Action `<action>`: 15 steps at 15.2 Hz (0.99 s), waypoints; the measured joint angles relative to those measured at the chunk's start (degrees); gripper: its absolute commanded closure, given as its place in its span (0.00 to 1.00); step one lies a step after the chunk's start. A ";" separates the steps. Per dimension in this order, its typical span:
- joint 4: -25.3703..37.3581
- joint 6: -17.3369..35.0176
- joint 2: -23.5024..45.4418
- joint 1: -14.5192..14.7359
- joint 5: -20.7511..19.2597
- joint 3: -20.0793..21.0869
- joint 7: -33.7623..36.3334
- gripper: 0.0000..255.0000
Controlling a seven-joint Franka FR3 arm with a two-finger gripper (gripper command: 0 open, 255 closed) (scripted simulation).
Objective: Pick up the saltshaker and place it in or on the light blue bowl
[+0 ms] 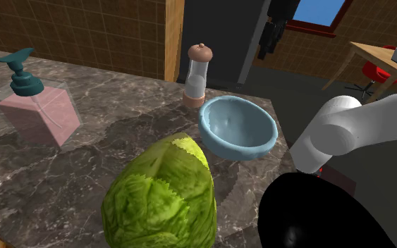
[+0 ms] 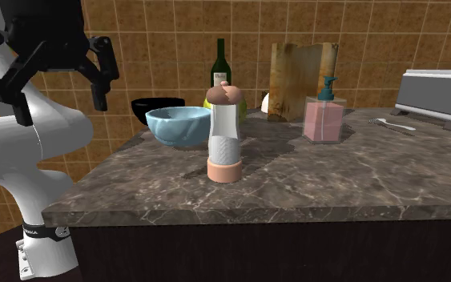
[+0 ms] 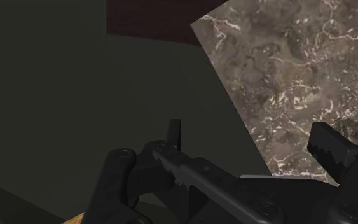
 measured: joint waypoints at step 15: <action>15.58 0.62 15.18 4.43 10.18 13.37 16.91 0.00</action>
